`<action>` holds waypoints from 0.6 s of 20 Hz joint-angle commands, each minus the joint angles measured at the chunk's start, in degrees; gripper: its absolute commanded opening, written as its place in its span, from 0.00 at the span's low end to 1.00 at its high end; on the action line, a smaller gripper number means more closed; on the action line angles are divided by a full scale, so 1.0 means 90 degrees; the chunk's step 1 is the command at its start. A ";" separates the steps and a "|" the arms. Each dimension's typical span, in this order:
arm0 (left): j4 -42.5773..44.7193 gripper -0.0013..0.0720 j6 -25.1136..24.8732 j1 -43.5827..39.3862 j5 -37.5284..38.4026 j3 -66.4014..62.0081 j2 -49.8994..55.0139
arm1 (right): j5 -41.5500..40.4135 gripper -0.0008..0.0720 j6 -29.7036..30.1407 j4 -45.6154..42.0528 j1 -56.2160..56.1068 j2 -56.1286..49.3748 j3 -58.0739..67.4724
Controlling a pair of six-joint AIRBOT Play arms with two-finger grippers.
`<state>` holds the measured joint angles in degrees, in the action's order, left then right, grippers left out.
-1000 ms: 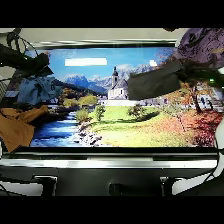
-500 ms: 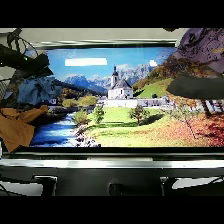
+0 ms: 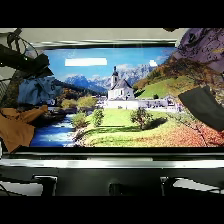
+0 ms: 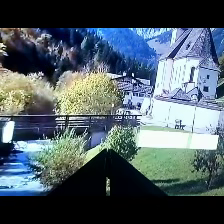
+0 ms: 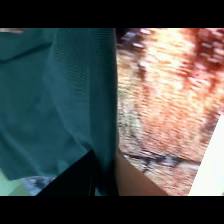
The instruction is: Fold the clothes and pants, and hang the long-sleeved shirts on hangers.
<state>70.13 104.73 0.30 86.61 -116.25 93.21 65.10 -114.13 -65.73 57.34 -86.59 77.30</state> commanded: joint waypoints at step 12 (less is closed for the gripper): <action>0.0000 0.04 0.0036 -0.0002 0.0002 0.0002 0.0000 | 0.0301 0.06 -0.0923 -0.2642 0.0253 0.1467 -0.2560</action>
<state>70.13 105.08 0.30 86.63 -116.25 93.21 66.04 -120.55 -84.73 59.57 -73.89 55.48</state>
